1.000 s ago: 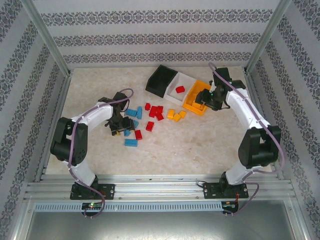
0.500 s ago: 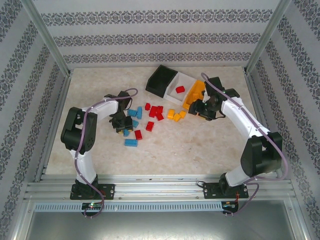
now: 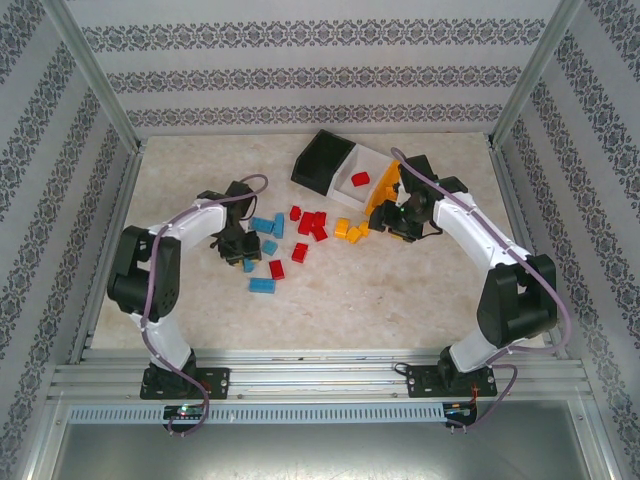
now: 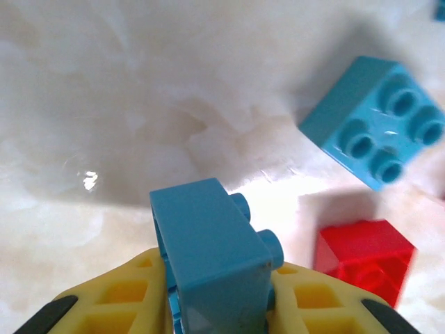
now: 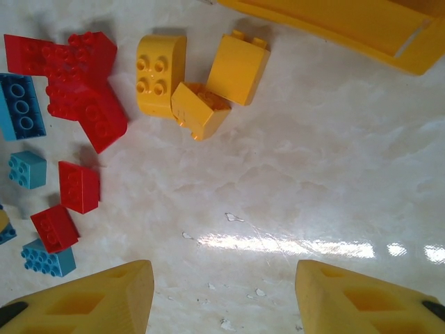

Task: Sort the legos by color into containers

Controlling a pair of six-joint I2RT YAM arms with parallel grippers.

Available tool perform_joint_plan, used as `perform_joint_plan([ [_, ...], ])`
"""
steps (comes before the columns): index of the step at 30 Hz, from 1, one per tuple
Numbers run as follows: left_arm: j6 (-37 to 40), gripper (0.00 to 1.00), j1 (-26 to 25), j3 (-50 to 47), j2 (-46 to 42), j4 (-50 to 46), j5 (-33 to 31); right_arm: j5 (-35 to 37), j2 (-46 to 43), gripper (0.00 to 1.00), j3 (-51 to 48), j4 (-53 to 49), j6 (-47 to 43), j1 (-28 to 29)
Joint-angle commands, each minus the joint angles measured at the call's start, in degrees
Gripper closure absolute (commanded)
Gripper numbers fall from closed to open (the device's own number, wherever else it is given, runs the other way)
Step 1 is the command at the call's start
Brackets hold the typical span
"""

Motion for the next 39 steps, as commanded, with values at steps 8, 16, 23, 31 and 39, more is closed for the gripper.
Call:
perform_joint_plan([
  [8, -10.0, 0.82, 0.8, 2.2, -7.0, 3.6, 11.6, -7.5, -3.4, 0.43, -6.7, 3.7, 1.5, -3.6],
  [16, -29.1, 0.81, -0.5, 6.3, -2.1, 23.4, 22.9, -10.0, -9.3, 0.43, -15.7, 5.1, 1.8, -6.7],
  [23, -37.9, 0.81, -5.6, 23.4, 11.7, 32.0, 26.3, -11.5, -15.7, 0.42, -22.6, 6.4, 4.7, -6.8],
  [31, -48.8, 0.81, -9.0, 47.1, 31.8, 42.1, 26.5, -11.7, -27.7, 0.4, -31.1, 6.3, 10.2, -6.1],
  [39, -51.5, 0.79, -9.7, 71.3, 48.2, 38.0, 24.4, -8.6, -43.9, 0.37, -39.2, 4.3, 19.8, -3.8],
])
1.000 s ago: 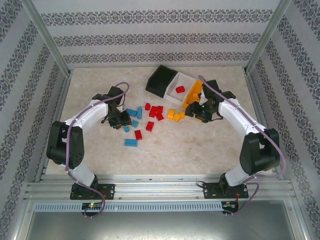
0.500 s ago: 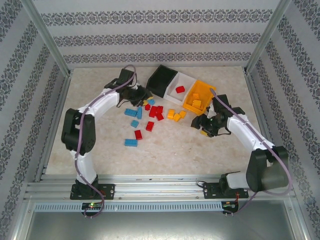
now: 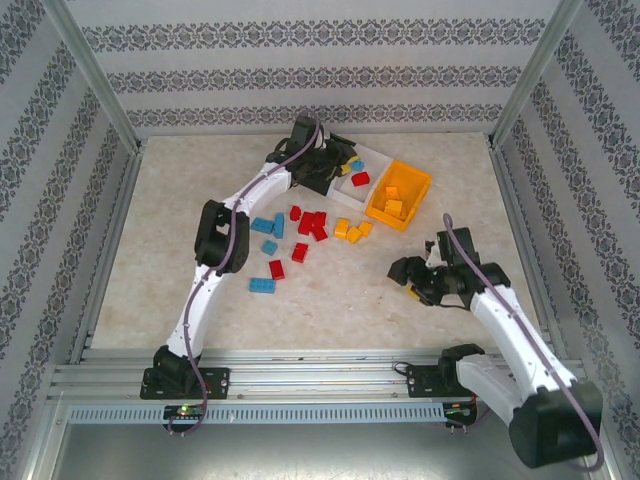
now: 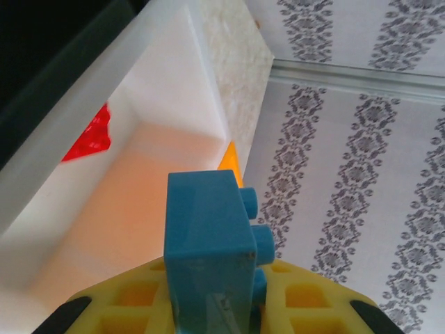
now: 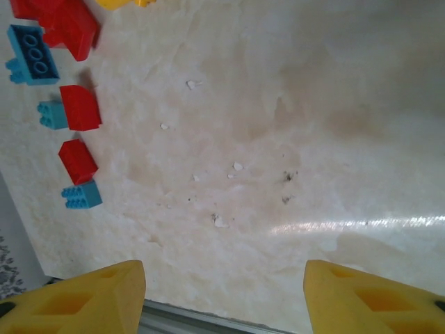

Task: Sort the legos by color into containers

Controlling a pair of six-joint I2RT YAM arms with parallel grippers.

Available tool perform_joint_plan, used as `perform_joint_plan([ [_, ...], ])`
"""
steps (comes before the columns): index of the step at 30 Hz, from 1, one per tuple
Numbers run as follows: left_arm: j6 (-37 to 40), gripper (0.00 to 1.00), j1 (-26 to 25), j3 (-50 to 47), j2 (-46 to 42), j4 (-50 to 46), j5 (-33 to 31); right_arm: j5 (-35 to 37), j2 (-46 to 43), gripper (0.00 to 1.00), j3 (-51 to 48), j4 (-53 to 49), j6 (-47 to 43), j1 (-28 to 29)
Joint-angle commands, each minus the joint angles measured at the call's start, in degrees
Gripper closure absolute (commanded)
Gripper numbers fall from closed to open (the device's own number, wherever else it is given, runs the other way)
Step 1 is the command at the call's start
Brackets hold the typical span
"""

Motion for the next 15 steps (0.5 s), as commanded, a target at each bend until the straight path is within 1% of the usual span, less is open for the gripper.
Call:
perform_joint_plan([
  [1, -3.4, 0.79, -0.3, 7.9, 3.8, -0.4, -1.2, 2.4, -5.8, 0.37, -2.8, -2.1, 6.7, 1.4],
  [4, -4.9, 0.78, -0.2, 12.2, 7.2, -0.6, -1.8, 4.3, -11.3, 0.37, -4.5, -3.6, 9.3, 2.5],
  [8, -5.0, 0.75, -0.5, 12.8, 8.4, -1.3, -2.2, 5.6, -15.5, 0.36, -5.6, -6.2, 11.0, 3.1],
  [15, -3.5, 0.62, -1.1, 12.9, 8.3, -3.7, -0.6, 7.0, -16.2, 0.35, -6.1, -5.6, 13.0, 4.7],
])
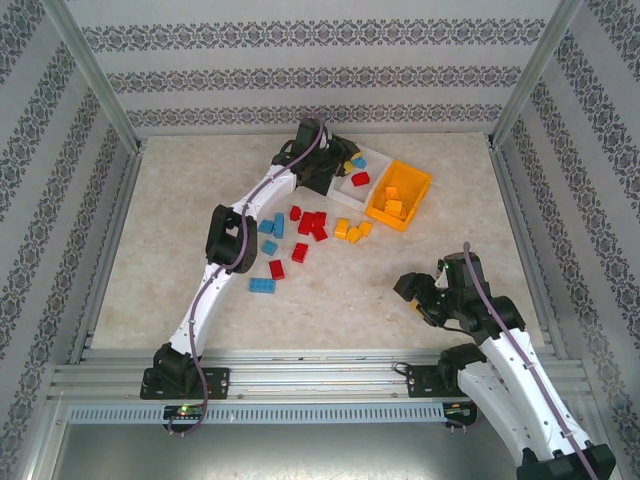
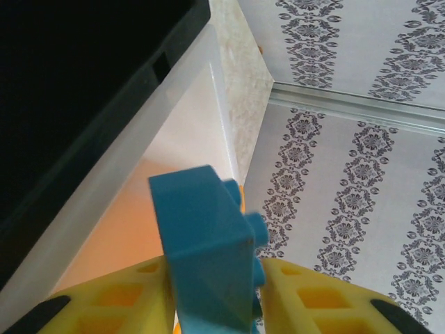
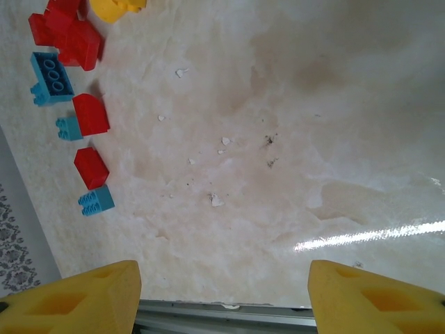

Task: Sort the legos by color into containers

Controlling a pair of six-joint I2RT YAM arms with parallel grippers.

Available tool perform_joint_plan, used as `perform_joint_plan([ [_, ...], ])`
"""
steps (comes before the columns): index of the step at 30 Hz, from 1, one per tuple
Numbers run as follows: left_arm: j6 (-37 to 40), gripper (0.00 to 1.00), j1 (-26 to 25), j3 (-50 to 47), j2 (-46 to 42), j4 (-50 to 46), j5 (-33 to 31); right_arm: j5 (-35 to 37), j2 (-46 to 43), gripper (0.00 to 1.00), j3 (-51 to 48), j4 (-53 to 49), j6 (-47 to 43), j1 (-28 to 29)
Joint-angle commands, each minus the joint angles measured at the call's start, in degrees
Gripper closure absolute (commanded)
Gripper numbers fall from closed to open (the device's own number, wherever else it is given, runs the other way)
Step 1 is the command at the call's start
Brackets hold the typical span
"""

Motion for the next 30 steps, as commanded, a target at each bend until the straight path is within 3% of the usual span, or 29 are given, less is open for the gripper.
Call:
perform_joint_plan([
  [1, -0.1, 0.6, -0.9, 2.2, 0.0, -2.4, 1.1, 2.1, 0.3, 0.35, -1.2, -0.5, 2.2, 1.2],
  [5, 1.4, 0.52, -1.1, 2.2, -0.8, -4.2, 2.7, 3.7, 2.3, 0.34, -1.1, 1.3, 3.1, 3.4],
  [16, 12.3, 0.44, -0.5, -1.6, -8.3, -14.9, 4.8, 5.3, 13.9, 0.33, 3.7, 6.7, 0.5, 8.8],
  [24, 35.1, 0.37, -0.2, -2.6, -17.4, -40.0, -0.6, 4.2, 21.0, 0.33, 6.5, 9.1, -3.0, 9.7],
  [28, 41.8, 0.37, -0.3, -9.1, -22.6, -43.0, -5.0, 4.5, 24.9, 0.33, 10.3, 7.6, -6.8, 9.3],
  [30, 45.8, 0.37, -0.5, -7.5, -21.5, -44.2, -6.2, 3.4, 26.8, 0.33, 12.6, 7.1, -8.0, 8.6],
])
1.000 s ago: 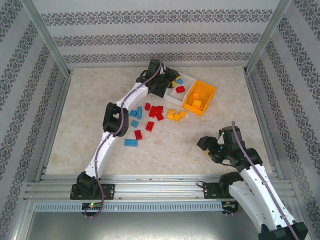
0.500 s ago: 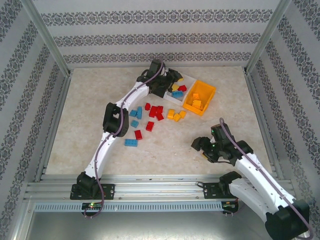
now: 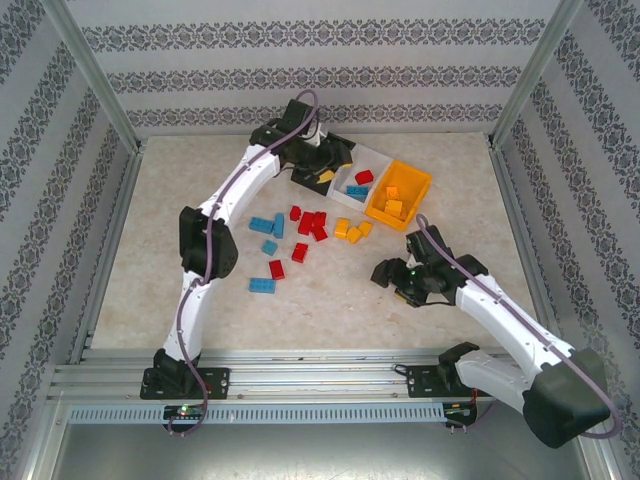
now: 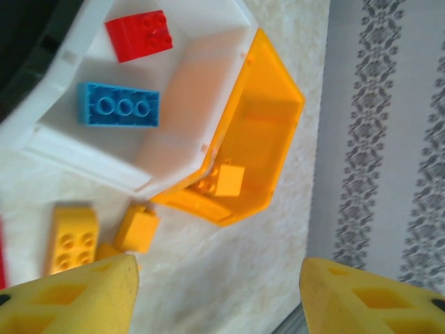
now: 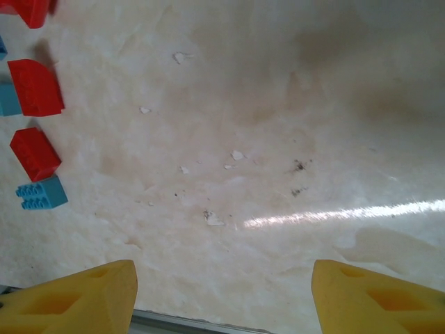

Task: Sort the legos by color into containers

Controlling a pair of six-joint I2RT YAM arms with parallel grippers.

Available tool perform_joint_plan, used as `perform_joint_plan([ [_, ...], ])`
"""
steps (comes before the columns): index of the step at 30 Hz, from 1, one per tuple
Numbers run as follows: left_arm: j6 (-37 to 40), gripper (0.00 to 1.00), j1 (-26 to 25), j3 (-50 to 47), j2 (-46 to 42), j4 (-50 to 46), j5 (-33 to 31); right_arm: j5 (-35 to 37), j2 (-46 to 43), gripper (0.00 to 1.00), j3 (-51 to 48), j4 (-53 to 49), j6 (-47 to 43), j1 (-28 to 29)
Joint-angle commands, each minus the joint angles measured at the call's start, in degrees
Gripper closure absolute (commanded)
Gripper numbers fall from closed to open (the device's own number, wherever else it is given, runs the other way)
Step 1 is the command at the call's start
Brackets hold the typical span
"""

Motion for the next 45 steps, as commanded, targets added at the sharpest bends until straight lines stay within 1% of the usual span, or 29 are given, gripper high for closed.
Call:
perform_joint_plan([
  [1, 12.1, 0.38, -0.1, 4.0, 2.7, -9.8, -5.0, -1.6, 2.0, 0.33, 4.3, -0.3, -3.8, -1.0],
  [3, 14.7, 0.41, -0.1, 18.6, 10.8, -17.5, -5.8, -3.2, 2.9, 0.33, 5.3, -0.3, -4.2, -1.6],
  [4, 14.4, 0.42, -0.1, 23.3, 13.7, -18.4, -4.7, -3.3, 3.1, 0.33, 5.6, -0.7, -4.4, -1.9],
  [5, 12.9, 0.42, -0.1, 25.3, 15.4, -17.5, -3.3, -3.4, 3.2, 0.33, 5.9, -1.2, -4.5, -2.2],
  [7, 9.0, 0.43, -0.3, 22.0, 15.5, -11.8, -1.6, -3.5, 3.4, 0.34, 6.6, -2.1, -5.1, -3.6],
  [9, 6.3, 0.43, -0.8, 18.6, 15.4, -6.2, -2.1, -3.5, 4.1, 0.35, 8.3, -3.7, -5.9, -5.9],
  [11, 5.0, 0.43, -0.7, 18.4, 16.4, -3.5, -3.4, -4.2, 4.9, 0.36, 10.3, -5.0, -6.8, -8.5],
  [14, 5.4, 0.43, -0.2, 19.3, 18.0, -0.9, -6.2, -3.9, 6.2, 0.38, 13.4, -6.4, -8.5, -11.6],
  [16, 4.5, 0.43, 0.2, 19.2, 18.7, 2.7, -5.0, -4.3, 8.3, 0.4, 15.9, -6.9, -9.4, -12.8],
  [19, 1.9, 0.43, 0.8, 19.2, 18.9, 7.4, -2.3, -5.2, 13.1, 0.44, 22.1, -6.2, -11.2, -13.3],
  [21, 2.4, 0.43, 0.8, 18.9, 17.2, 7.5, -2.0, -4.6, 17.0, 0.45, 27.0, -5.9, -11.8, -13.3],
  [24, 3.7, 0.43, 1.1, 16.5, 13.4, 6.7, -2.3, -5.0, 24.8, 0.51, 34.9, -4.1, -11.0, -13.8],
  [29, 7.2, 0.44, 1.7, 6.4, 4.2, 2.7, -4.6, -5.9, 41.0, 0.58, 50.2, -3.0, -10.1, -12.7],
  [31, 9.6, 0.44, 2.2, -0.7, -1.2, 1.2, -6.5, -5.8, 48.1, 0.63, 57.3, -4.6, -10.0, -12.2],
  [33, 10.9, 0.45, 3.0, -9.9, -7.1, 2.2, -7.7, -4.8, 54.1, 0.67, 64.4, -6.5, -10.2, -11.7],
  [35, 10.6, 0.44, 4.7, -20.1, -13.5, 5.2, -7.5, -3.1, 59.8, 0.68, 71.8, -9.5, -10.7, -10.9],
  [37, 8.4, 0.44, 7.4, -30.8, -20.2, 9.7, -6.1, -1.8, 65.9, 0.68, 80.2, -12.9, -11.4, -10.0],
  [40, 5.2, 0.45, 11.8, -42.9, -28.1, 14.3, -4.1, 0.5, 74.4, 0.68, 93.5, -20.7, -12.5, -8.6],
  [43, 6.1, 0.44, 15.2, -48.5, -33.5, 13.5, -4.1, 3.7, 80.9, 0.68, 103.6, -28.1, -13.0, -7.9],
  [45, 7.8, 0.44, 16.6, -49.9, -35.9, 11.7, -4.4, 4.9, 82.6, 0.68, 105.9, -30.2, -12.8, -7.8],
])
